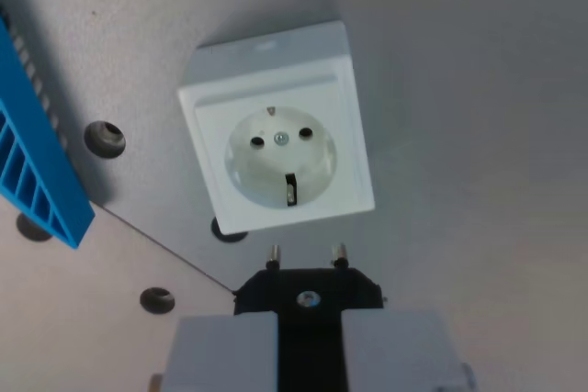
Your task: Move above the white socket
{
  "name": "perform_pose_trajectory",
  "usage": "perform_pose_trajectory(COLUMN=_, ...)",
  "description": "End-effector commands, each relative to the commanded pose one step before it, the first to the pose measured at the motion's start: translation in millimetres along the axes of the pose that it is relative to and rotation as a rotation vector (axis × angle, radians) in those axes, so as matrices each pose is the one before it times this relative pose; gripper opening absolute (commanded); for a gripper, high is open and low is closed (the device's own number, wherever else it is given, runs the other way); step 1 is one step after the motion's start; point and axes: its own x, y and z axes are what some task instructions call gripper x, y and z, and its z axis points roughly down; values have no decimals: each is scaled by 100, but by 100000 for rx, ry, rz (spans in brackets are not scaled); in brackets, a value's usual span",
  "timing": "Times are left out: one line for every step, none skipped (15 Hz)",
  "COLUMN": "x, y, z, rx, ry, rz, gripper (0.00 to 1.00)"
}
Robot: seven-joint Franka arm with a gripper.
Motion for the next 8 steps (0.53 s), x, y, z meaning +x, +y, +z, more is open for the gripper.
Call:
perform_pose_trajectory(x=-142, y=-386, z=1756, rx=-5826, ry=9352, rz=-9906, gripper=0)
perform_pose_trajectory(x=7, y=-94, z=500, rx=-225, ry=-19, rz=-180, gripper=0)
perform_pose_trajectory(x=2, y=-91, z=454, rx=-332, ry=123, rz=-41, gripper=0)
perform_pose_trajectory(x=-5, y=-86, z=389, rx=-231, ry=-78, rz=108, gripper=0)
perform_pose_trajectory(x=-11, y=-79, z=321, rx=-27, ry=-361, rz=233, gripper=0)
perform_pose_trajectory(x=-16, y=-73, z=253, rx=-262, ry=-303, rz=335, gripper=0)
perform_pose_trajectory(x=-20, y=-70, z=188, rx=-402, ry=-68, rz=573, gripper=0)
perform_pose_trajectory(x=-23, y=-67, z=133, rx=-152, ry=-288, rz=416, gripper=0)
